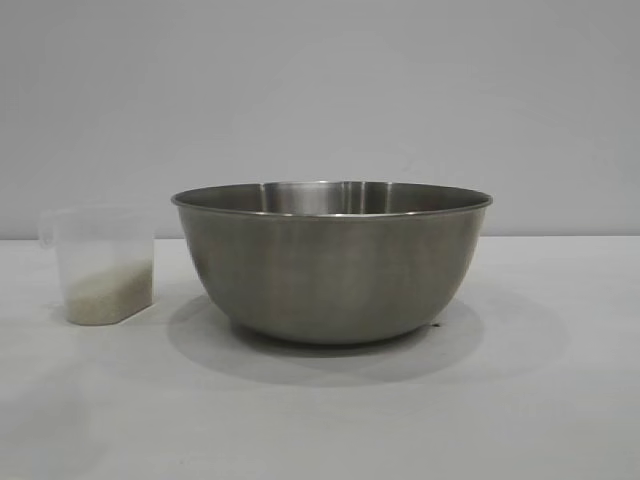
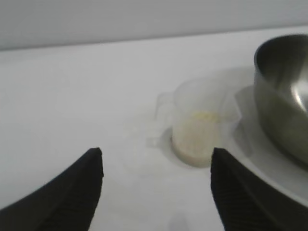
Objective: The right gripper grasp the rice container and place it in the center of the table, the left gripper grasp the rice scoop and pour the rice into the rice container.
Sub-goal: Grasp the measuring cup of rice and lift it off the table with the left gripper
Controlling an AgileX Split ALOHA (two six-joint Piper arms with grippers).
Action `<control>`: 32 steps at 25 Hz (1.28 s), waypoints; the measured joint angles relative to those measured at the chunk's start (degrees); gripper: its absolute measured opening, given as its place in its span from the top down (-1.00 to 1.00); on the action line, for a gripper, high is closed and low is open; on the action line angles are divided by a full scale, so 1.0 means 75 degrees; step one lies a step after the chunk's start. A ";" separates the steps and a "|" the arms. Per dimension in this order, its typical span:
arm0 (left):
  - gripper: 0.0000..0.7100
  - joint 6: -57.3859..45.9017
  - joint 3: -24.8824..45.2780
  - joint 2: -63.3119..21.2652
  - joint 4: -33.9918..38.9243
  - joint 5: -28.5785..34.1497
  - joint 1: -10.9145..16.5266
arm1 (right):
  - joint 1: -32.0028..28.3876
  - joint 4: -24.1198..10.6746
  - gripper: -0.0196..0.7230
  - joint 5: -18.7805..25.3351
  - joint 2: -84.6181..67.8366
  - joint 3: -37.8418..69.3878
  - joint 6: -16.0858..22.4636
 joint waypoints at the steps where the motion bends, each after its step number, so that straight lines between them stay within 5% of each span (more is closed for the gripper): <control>1: -0.05 -0.0052 -0.0055 0.0261 0.0016 0.0000 0.0000 | 0.0000 0.0000 -0.39 0.0000 0.0000 0.0000 0.0000; 5: 0.33 -0.0120 -0.0330 0.0778 0.0031 -0.0017 0.0000 | 0.0000 0.0000 -0.39 0.0000 0.0000 0.0000 0.0000; 9: 0.42 -0.0001 -0.0634 0.0963 0.0031 -0.0030 0.0000 | 0.0000 0.0000 -0.39 0.0000 0.0000 0.0000 0.0000; 32: 0.37 0.1288 -0.2326 0.2544 0.0228 -0.0035 0.0000 | 0.0000 0.0000 -0.39 0.0000 0.0000 0.0000 0.0000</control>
